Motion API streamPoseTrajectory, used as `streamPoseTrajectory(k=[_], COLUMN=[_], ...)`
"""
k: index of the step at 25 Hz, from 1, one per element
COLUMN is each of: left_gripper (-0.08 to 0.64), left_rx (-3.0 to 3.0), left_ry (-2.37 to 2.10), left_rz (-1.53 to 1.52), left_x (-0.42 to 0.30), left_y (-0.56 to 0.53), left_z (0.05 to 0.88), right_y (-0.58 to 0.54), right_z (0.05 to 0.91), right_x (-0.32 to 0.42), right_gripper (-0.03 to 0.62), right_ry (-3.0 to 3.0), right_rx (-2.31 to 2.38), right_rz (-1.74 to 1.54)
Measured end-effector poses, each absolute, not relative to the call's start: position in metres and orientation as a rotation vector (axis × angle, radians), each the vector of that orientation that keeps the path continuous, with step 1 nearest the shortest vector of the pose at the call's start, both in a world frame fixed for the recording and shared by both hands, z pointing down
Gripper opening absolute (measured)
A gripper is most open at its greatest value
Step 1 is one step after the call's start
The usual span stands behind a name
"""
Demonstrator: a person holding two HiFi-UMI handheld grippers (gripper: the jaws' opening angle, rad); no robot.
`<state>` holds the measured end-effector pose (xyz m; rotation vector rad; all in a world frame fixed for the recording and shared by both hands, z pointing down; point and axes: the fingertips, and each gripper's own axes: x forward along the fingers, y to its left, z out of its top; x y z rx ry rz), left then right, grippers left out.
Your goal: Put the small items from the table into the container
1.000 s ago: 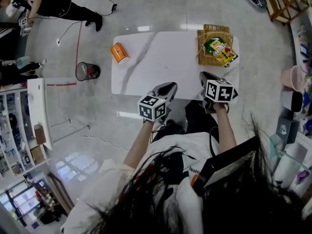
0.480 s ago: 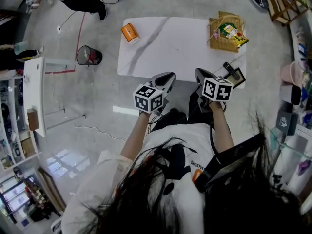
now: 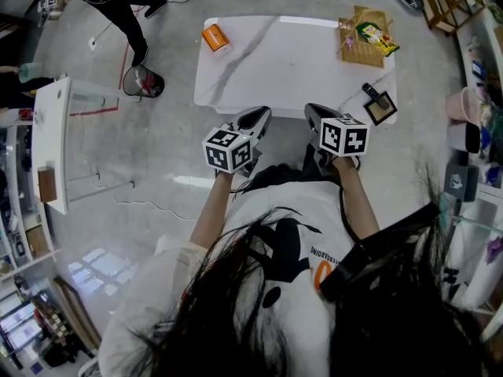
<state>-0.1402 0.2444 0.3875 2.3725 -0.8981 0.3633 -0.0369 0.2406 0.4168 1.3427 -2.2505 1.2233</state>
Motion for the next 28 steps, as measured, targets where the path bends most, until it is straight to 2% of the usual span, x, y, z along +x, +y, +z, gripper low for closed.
streamPoseTrajectory(k=[14, 28], left_gripper=[0.014, 0.014], left_rx=[2.393, 2.404], left_ry=[-0.983, -0.946], left_rz=[0.275, 0.266], left_x=[-0.167, -0.153], left_y=[0.277, 0.291], left_z=[0.367, 0.37], right_y=[0.272, 0.291], right_z=[0.387, 0.391], right_x=[-0.065, -0.057], right_gripper=[0.015, 0.015], right_ry=[-2.336, -2.322], right_rx=[1.254, 1.255], right_rz=[1.124, 1.107])
